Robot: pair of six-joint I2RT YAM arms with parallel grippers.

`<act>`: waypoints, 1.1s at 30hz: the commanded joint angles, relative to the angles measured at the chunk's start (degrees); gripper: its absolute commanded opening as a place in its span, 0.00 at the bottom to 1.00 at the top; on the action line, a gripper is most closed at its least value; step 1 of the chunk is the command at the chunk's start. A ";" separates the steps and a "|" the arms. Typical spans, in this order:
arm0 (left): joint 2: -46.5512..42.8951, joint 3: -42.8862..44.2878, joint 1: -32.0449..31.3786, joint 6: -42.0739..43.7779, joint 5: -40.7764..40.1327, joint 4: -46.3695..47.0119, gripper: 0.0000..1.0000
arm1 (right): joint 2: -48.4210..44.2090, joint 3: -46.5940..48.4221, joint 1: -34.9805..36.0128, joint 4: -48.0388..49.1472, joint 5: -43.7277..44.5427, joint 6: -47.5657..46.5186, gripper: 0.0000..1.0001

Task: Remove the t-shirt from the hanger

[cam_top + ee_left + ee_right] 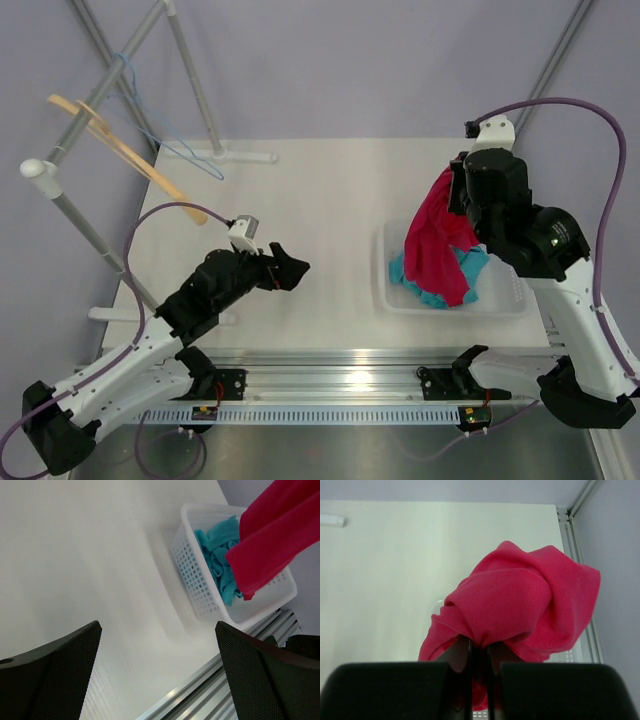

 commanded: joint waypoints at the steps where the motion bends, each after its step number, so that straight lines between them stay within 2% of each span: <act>1: 1.70 0.03 -0.30 -1.52 0.39 6.39 0.99 | -3.91 -6.78 -1.52 9.74 2.70 0.12 0.00; 3: 2.58 -0.41 -0.30 -1.60 0.40 8.13 0.99 | -6.55 -10.67 -1.52 11.34 2.44 2.49 0.00; 9: 4.33 -3.22 -0.30 -2.48 -0.04 13.42 0.99 | -12.97 -31.06 -1.43 19.60 -0.99 14.17 0.00; 12: 6.44 -3.31 -0.39 -2.22 0.39 14.30 0.99 | -14.20 -41.24 -1.52 22.58 1.11 21.46 0.00; 15: 8.64 -3.48 -0.39 -2.22 1.10 15.18 0.99 | -14.65 -46.70 -1.87 24.08 4.88 26.75 0.00; 17: 9.44 -3.57 -0.48 -2.13 1.36 15.44 0.99 | -13.42 -48.03 -4.06 24.09 5.77 28.50 0.00; 20: 9.88 -3.49 -0.65 -0.91 1.71 15.27 0.99 | -8.61 -49.97 -7.38 25.76 12.00 26.59 0.00; 23: 10.58 -3.40 -0.92 -0.64 1.36 15.18 0.99 | -3.84 -51.37 -15.13 26.45 7.99 26.84 0.00; 25: 11.02 -3.22 -1.09 -0.64 1.19 15.35 0.99 | -3.22 -54.01 -16.80 30.32 3.33 26.06 0.00; 29: 12.08 -2.78 -1.36 -0.29 1.27 15.44 0.99 | -4.19 -54.46 -17.77 30.50 3.14 26.67 0.00; 31: 12.16 -2.87 -1.44 -0.20 1.10 15.27 0.99 | -2.44 -53.85 -19.70 29.98 2.27 26.93 0.04; 33: 11.81 -3.13 -1.44 -0.20 0.49 15.09 0.99 | -0.16 -52.88 -21.11 30.15 -0.10 26.49 0.15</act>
